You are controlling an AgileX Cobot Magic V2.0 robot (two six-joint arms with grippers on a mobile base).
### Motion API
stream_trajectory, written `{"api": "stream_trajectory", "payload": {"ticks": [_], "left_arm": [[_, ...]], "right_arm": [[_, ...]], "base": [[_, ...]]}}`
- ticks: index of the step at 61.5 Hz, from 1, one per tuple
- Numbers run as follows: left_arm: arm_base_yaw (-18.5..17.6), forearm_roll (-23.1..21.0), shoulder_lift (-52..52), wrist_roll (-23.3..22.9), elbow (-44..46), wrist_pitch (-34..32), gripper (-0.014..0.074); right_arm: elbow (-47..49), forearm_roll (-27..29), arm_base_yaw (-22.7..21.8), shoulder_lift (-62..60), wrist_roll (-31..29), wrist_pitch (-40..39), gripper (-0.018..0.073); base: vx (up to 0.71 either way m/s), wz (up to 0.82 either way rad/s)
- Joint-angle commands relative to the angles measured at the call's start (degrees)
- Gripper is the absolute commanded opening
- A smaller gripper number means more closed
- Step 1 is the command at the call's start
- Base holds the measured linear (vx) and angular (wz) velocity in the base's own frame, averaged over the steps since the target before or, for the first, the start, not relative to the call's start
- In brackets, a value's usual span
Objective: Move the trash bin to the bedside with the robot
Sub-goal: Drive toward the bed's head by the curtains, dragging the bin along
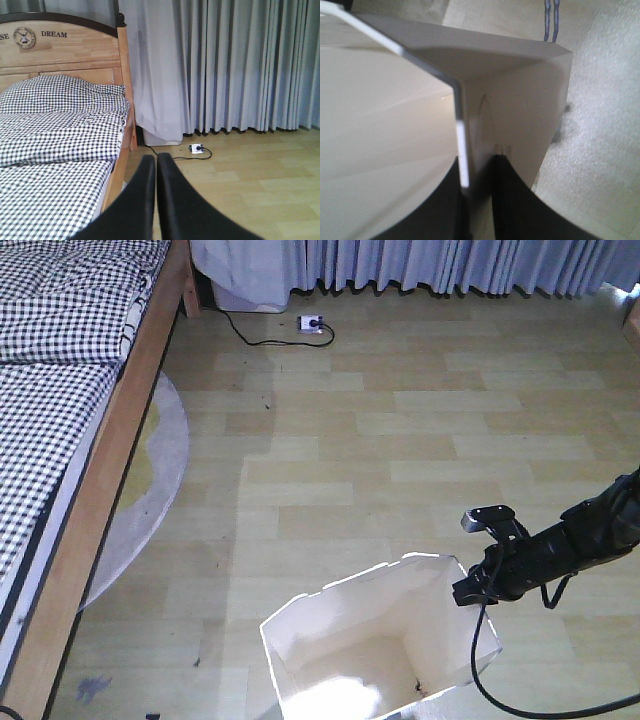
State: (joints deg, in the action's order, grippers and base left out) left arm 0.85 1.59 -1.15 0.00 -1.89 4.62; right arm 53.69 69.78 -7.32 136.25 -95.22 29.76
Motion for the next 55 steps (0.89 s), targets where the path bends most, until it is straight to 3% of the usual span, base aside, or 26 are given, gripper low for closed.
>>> {"api": "stream_trajectory", "payload": {"ticks": [1, 55], "left_arm": [[0.0, -0.5, -0.4, -0.8, -0.7, -4.3, -0.0006], [0.0, -0.5, -0.4, -0.8, -0.7, -4.3, -0.0006]], "right_arm": [[0.5, 2.3, -0.2, -4.0, 0.3, 10.4, -0.0003], [0.5, 2.3, -0.2, -4.0, 0.3, 10.4, -0.0003]], "base": [[0.35, 0.01], [0.34, -0.03]]}}
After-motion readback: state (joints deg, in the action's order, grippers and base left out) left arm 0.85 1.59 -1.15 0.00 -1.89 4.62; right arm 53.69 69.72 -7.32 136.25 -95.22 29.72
